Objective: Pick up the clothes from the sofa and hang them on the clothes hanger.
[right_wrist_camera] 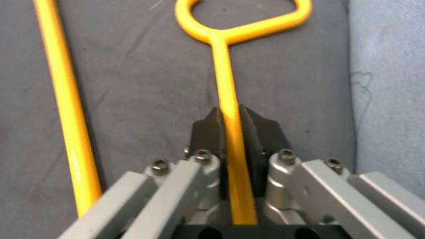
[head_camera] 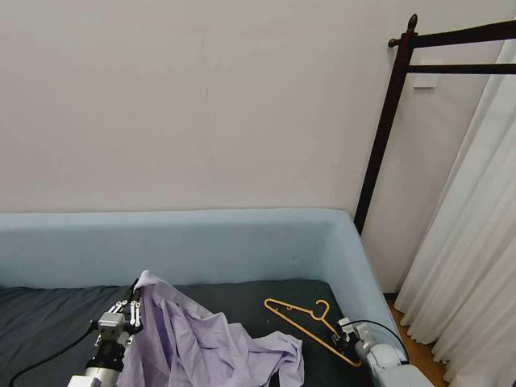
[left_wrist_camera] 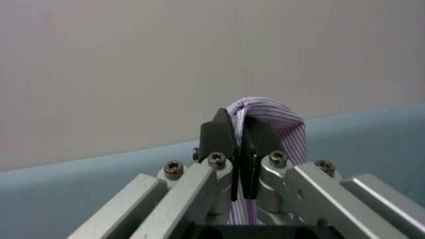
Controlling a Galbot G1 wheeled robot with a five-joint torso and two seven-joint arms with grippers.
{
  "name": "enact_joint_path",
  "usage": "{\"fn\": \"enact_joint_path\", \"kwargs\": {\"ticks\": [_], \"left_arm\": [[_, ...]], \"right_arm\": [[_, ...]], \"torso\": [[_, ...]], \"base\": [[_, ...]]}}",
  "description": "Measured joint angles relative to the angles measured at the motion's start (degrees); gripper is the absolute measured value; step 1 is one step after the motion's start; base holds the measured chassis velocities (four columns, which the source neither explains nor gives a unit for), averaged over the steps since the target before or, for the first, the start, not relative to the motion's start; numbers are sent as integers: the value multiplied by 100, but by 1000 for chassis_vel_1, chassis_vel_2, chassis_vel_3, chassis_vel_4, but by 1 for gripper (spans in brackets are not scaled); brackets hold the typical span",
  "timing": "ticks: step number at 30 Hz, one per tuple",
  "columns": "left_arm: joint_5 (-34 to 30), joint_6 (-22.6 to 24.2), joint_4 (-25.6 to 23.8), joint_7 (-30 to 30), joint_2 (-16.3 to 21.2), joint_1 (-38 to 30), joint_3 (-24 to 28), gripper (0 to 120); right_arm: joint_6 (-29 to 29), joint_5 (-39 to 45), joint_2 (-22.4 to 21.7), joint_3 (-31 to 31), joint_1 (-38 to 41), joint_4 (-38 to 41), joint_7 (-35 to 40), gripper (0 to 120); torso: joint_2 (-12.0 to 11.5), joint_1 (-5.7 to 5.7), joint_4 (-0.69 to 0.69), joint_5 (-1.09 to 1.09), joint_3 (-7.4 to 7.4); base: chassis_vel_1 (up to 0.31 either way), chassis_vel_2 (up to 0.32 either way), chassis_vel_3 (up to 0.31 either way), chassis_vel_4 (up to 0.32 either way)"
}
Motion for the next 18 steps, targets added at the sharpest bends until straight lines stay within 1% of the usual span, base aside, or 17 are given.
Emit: {"fn": "enact_joint_path", "kwargs": {"ticks": [1,4,5,7,9,10,11,13,14,15,16,17,18], "left_arm": [[1,0,9,-3,-2,-8,3,0],[1,0,19,-7,-6,-12,15,0],[1,0,19,-7,-6,-12,15,0],[-16,0,16,-7,-6,-12,32,0],[-27,-2,-6,-7,-6,-2,31,0],[-27,-2,-6,-7,-6,-2,31,0],[-34,-16,-77,-6,-24,58,-34,0],[-43,-32,-126,-13,-39,105,-86,0],[-43,-32,-126,-13,-39,105,-86,0],[-55,-35,-174,-26,-43,122,-107,0],[-64,-35,-188,-31,-42,122,-113,0],[-113,-27,-218,-41,-34,123,-116,0],[-149,-15,-235,-49,-26,124,-115,0]], "right_arm": [[2,1,-24,-27,-20,65,-18,4],[89,167,-141,-135,-105,393,111,4],[89,167,-141,-135,-105,393,111,4],[133,743,-414,-439,-328,1298,384,4],[240,893,-550,-543,-457,1804,314,4],[240,893,-550,-543,-457,1804,314,4],[406,950,-777,-676,-673,2611,129,4],[455,1021,-968,-814,-912,3362,117,4],[455,1021,-968,-814,-912,3362,117,4],[559,1078,-1208,-884,-1280,4246,239,4],[638,1077,-1307,-887,-1458,4570,346,4],[977,861,-1567,-877,-2047,5419,736,4],[1207,570,-1678,-831,-2349,5824,1022,4]], "torso": [[0,0,0,0,0],[0,0,0,1,1],[0,0,0,1,1],[0,0,0,0,0],[0,0,-2,0,0],[0,0,-2,0,0],[0,0,0,0,0],[0,0,1,-1,-1],[0,0,1,-1,-1],[0,0,6,1,-1],[1,0,5,1,-1],[1,-1,1,0,-1],[1,0,-4,2,-1]], "base": [[0,0,0,0],[0,0,0,0],[0,0,0,0],[0,0,0,0],[0,0,0,0],[0,0,0,0],[0,0,0,0],[0,0,0,0],[0,0,0,0],[0,0,0,0],[0,0,0,0],[0,0,0,0],[0,0,0,0]]}}
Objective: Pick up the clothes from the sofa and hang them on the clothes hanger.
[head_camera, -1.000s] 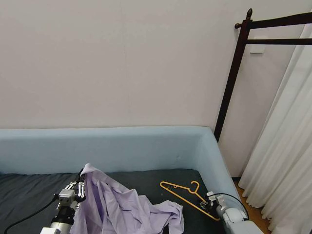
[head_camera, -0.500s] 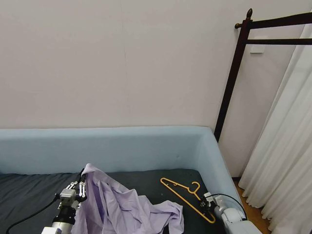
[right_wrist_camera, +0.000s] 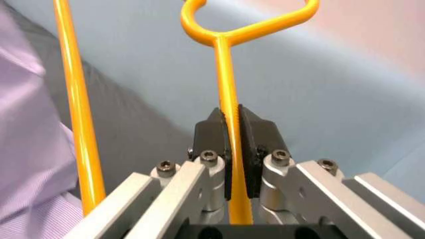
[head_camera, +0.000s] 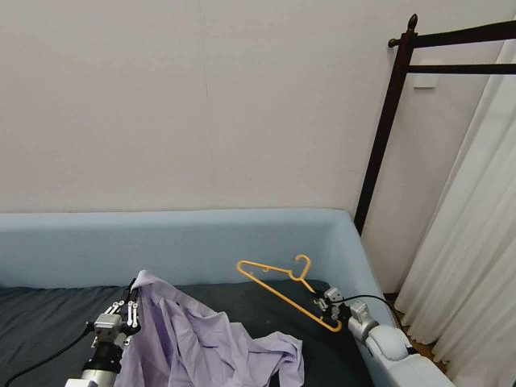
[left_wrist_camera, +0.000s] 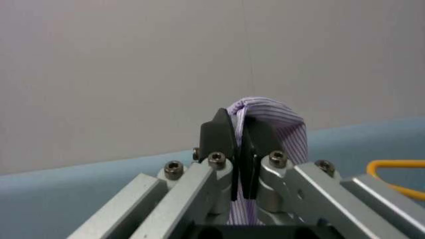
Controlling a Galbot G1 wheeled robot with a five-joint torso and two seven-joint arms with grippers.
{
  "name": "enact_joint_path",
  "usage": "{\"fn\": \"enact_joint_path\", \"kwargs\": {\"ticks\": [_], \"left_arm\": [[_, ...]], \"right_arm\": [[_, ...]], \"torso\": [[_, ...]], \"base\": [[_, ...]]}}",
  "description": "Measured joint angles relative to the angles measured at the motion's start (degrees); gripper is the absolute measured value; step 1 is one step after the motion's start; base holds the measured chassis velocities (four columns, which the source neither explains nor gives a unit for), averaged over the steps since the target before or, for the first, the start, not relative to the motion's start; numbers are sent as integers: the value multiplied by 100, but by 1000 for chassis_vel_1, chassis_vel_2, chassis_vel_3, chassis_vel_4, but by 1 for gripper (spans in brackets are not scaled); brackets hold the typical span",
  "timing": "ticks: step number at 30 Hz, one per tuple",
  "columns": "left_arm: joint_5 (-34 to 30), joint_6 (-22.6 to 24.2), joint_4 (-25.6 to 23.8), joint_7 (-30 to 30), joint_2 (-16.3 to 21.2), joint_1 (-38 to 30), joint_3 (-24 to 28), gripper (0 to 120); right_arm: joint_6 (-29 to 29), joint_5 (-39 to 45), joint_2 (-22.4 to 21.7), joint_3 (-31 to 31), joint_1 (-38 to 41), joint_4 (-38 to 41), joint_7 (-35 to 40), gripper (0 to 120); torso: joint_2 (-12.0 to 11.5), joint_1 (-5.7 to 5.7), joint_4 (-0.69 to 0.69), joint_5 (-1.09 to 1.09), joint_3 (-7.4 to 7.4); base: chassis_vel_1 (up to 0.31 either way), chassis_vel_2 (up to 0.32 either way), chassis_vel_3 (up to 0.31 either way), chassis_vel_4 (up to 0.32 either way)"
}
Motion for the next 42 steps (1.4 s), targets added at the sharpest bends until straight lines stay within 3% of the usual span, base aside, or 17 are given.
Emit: {"fn": "enact_joint_path", "kwargs": {"ticks": [1,4,5,7,8,10,14,23,34,42], "left_arm": [[0,0,0,0,0,0,0,0],[-103,25,-58,-28,10,16,0,0],[-103,25,-58,-28,10,16,0,0],[-133,38,-147,-47,0,48,-2,0],[-137,46,-186,-51,-8,68,-3,0],[-139,49,-205,-53,-13,78,-3,0],[-134,64,-467,-62,-49,245,-29,0],[-122,72,-633,-68,-85,366,-49,0],[-119,73,-547,-71,-71,297,-4,0],[-103,51,-603,-59,-111,360,89,0]], "right_arm": [[0,0,0,0,0,0,0,4],[779,-1433,-200,263,-969,899,1166,4],[779,-1433,-200,263,-969,899,1166,4],[1166,-2534,-200,382,-1603,1237,1927,4],[1238,-3017,-182,391,-1831,1307,2207,4],[1255,-3209,-171,387,-1908,1321,2326,4],[1277,-4783,52,38,-2330,1171,3390,4],[1135,-5669,331,-489,-2258,987,3851,4],[1173,-6309,508,-601,-2210,991,4180,4],[538,-6377,739,-966,-1907,733,4577,4]], "torso": [[0,0,0,0,0],[1,-1,2,-4,-1],[1,-1,2,-4,-1],[1,-1,4,-2,-1],[1,-1,4,-3,-1],[1,-1,3,-3,-1],[0,-1,5,-1,0],[0,-1,5,-2,0],[0,0,4,-3,1],[-1,1,5,-2,1]], "base": [[0,0,0,0],[0,0,0,0],[0,0,0,0],[0,0,0,0],[0,0,0,0],[0,0,0,0],[0,0,0,0],[0,0,0,0],[0,0,0,0],[0,0,0,0]]}}
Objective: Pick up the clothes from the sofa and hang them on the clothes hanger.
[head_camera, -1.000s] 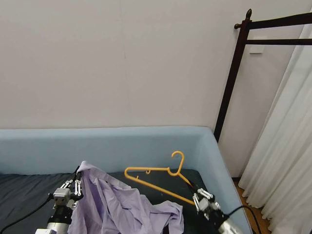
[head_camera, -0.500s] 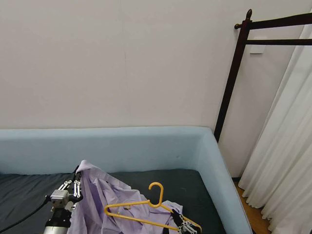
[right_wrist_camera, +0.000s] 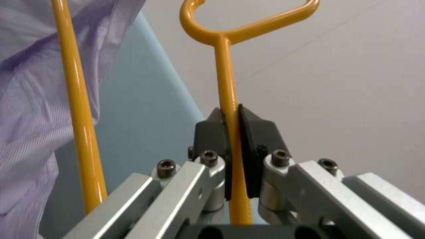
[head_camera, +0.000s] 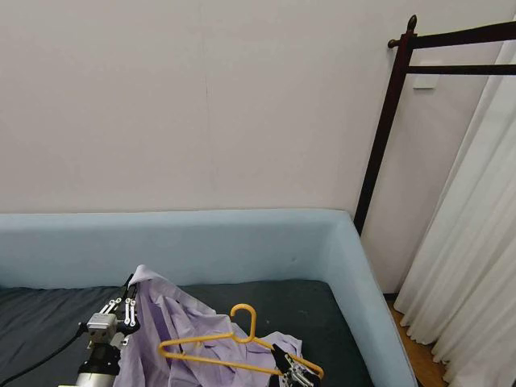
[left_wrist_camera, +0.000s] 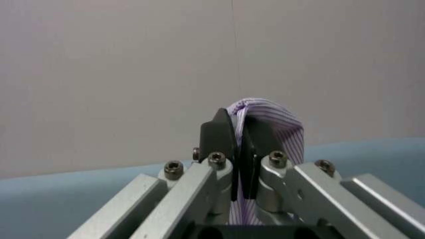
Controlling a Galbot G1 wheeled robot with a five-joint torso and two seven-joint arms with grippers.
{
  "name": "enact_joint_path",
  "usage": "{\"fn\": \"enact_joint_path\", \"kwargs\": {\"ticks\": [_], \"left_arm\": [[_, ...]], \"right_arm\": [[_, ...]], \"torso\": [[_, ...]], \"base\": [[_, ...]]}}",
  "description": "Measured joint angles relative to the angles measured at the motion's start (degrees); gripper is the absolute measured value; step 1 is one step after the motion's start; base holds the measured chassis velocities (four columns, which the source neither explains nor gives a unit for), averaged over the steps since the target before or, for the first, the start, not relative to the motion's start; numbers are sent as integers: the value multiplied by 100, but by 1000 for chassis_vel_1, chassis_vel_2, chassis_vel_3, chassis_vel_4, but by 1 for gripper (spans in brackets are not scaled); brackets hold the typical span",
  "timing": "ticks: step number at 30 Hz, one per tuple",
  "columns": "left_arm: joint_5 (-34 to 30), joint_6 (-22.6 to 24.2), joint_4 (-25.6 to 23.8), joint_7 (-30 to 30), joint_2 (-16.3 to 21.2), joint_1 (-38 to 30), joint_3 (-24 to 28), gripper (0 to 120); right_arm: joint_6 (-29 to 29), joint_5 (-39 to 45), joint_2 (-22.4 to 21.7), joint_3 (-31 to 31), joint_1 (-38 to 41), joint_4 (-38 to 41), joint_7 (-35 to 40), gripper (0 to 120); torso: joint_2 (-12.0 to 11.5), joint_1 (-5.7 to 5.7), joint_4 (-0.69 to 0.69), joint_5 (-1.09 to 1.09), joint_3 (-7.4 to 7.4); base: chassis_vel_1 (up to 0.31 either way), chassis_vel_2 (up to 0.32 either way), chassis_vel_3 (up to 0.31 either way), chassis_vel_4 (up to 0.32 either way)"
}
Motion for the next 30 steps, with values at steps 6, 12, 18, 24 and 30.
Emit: {"fn": "enact_joint_path", "kwargs": {"ticks": [6,12,18,24,30], "left_arm": [[30,-39,-125,1,-32,111,41,0],[178,-189,-305,69,-124,360,278,0],[346,-421,-593,249,-249,651,711,0],[344,-741,-609,686,-329,761,926,0],[367,-1098,-270,1251,-421,767,1106,0]], "right_arm": [[-33,37,232,-255,236,-149,17,4],[-306,567,346,-618,710,-240,-47,4],[-469,746,487,-848,1590,-610,-134,4],[-478,1263,470,-1007,2083,-666,-275,4],[-478,1970,386,-1031,2556,-443,-381,4]], "torso": [[0,0,-1,0,0],[0,0,-1,0,0],[0,0,0,1,0],[0,0,0,1,0],[0,0,0,1,0]], "base": [[0,0,0,0],[0,0,0,0],[0,0,0,0],[0,0,0,0],[0,0,0,0]]}}
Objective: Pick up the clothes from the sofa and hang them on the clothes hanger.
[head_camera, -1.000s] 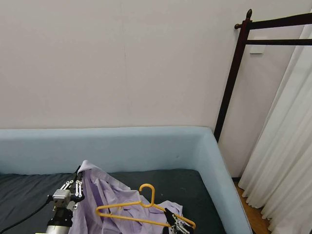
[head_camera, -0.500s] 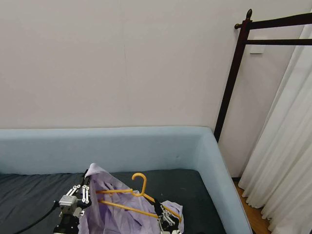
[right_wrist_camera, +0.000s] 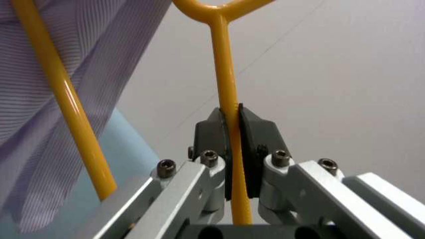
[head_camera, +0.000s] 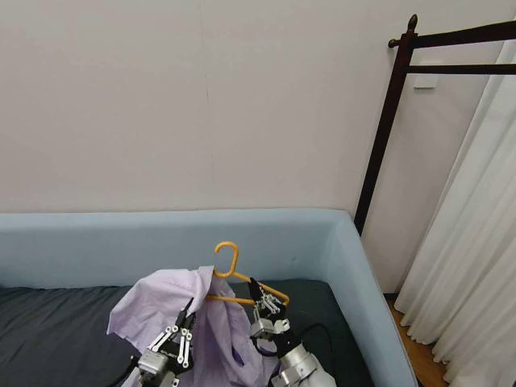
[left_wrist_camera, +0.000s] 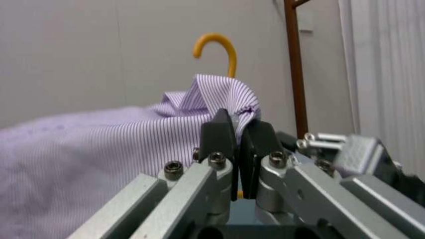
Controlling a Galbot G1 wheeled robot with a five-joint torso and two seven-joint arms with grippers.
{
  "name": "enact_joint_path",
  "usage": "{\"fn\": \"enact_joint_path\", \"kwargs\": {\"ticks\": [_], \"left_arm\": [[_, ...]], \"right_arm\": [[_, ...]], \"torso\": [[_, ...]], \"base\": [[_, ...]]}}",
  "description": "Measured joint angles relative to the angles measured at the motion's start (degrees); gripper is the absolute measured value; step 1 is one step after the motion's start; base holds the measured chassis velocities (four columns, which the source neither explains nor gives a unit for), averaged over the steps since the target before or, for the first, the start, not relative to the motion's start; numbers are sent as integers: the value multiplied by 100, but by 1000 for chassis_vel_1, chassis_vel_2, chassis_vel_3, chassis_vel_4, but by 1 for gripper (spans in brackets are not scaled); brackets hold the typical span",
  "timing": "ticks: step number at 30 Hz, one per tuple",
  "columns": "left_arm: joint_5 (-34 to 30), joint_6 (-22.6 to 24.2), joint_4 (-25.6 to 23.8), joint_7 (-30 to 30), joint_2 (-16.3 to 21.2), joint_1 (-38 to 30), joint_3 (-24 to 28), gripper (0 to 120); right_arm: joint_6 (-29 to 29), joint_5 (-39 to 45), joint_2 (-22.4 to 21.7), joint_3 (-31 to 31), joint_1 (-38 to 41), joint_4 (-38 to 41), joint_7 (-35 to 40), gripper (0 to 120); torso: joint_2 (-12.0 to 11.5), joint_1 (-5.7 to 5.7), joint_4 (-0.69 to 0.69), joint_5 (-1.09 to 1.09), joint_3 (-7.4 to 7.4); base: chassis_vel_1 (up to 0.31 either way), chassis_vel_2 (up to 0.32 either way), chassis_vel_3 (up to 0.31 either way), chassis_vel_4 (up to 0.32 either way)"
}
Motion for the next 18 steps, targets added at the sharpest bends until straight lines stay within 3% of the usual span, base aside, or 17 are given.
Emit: {"fn": "enact_joint_path", "kwargs": {"ticks": [14,18], "left_arm": [[264,-395,467,-6,-541,-349,373,0],[505,-641,568,-80,-522,-258,206,14]], "right_arm": [[217,91,96,-32,23,364,-126,4],[264,89,218,1,-10,281,-124,4]], "torso": [[0,0,-1,0,-1],[0,0,0,-1,-1]], "base": [[0,0,0,0],[0,0,0,0]]}}
